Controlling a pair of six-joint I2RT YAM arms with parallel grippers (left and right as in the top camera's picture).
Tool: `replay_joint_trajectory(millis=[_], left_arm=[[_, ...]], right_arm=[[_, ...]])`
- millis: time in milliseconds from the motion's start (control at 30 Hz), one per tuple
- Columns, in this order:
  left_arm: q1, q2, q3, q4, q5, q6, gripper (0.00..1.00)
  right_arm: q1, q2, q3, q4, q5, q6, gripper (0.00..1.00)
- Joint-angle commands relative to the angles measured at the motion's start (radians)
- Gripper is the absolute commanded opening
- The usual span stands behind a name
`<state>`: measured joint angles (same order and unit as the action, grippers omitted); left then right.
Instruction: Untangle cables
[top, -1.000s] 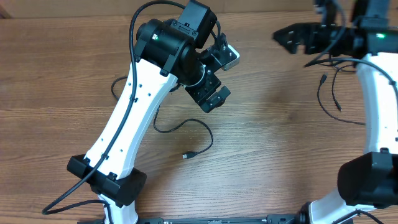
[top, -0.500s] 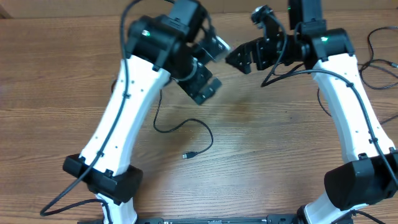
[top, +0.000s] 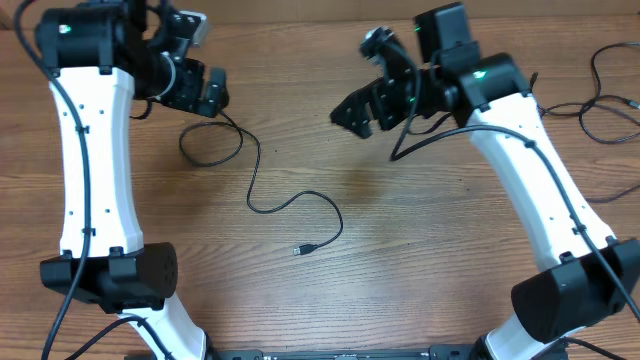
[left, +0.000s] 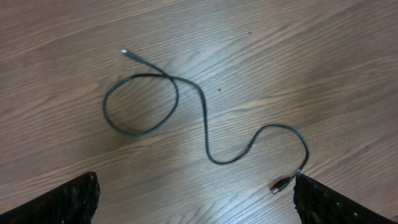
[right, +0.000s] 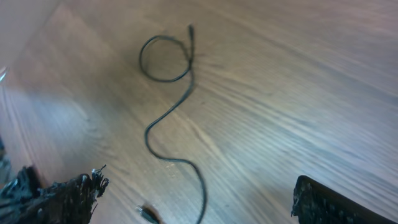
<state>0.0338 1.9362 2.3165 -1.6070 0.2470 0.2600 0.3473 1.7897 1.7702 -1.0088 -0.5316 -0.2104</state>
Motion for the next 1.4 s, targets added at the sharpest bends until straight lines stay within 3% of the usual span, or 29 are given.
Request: replay_joint_trajectory(millis=[0, 267, 800, 1233, 1367], left_arm=[[0.019, 0.008, 0.002, -0.008, 0.023, -0.013, 1.00], [0.023, 0.008, 0.002, 0.005, -0.048, -0.014, 0.99], [0.032, 0.008, 0.002, 0.015, -0.045, -0.014, 1.00], [0.032, 0.008, 0.002, 0.015, -0.046, -0.013, 0.99], [0.032, 0.008, 0.002, 0.015, -0.046, -0.013, 0.99]], right_arm=[[0.056, 0.031, -0.036, 0.025, 0.031, -0.006, 1.00], [0.177, 0.121, -0.109, 0.143, 0.045, 0.011, 1.00], [0.374, 0.348, -0.111, 0.420, 0.238, 0.317, 1.00], [0.407, 0.456, -0.115, 0.560, 0.270, 0.420, 1.00], [0.406, 0.491, -0.115, 0.574, 0.270, 0.419, 0.93]])
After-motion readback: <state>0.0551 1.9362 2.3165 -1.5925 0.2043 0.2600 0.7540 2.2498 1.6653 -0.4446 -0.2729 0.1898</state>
